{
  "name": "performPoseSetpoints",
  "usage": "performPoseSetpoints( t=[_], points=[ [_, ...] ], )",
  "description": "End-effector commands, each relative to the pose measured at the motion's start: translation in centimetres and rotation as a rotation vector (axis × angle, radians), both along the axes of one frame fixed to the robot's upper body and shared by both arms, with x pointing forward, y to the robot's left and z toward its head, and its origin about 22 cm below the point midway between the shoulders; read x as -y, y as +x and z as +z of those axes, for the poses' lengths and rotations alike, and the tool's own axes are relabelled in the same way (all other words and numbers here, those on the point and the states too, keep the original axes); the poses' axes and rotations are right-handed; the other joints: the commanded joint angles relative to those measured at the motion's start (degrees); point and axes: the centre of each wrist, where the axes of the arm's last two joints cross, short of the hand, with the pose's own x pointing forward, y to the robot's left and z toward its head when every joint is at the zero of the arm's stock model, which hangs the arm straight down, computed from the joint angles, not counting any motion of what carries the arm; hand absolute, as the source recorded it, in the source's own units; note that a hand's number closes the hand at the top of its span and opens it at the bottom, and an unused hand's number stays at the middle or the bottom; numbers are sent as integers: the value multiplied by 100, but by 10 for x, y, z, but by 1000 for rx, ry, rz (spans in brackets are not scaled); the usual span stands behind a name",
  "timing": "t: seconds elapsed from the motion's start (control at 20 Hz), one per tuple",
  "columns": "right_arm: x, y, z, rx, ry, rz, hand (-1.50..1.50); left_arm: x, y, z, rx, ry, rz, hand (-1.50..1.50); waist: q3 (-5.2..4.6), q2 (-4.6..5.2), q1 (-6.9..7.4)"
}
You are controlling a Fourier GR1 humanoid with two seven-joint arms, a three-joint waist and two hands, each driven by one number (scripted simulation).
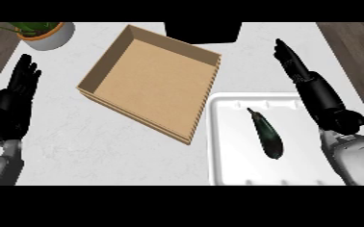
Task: Pick the eggplant from the tray and place it in the cardboard box
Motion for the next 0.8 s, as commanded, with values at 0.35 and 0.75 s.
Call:
performPoseSetpoints(
  t=[0.35,0.75],
  points=[
    [142,18,80,-180,-248,-197,-150,54,13,17,56,147,-493,0,-80,96,168],
    [179,7,40,-63,-386,69,-150,71,19,12,61,149,-531,0,-70,54,278]
  ],
)
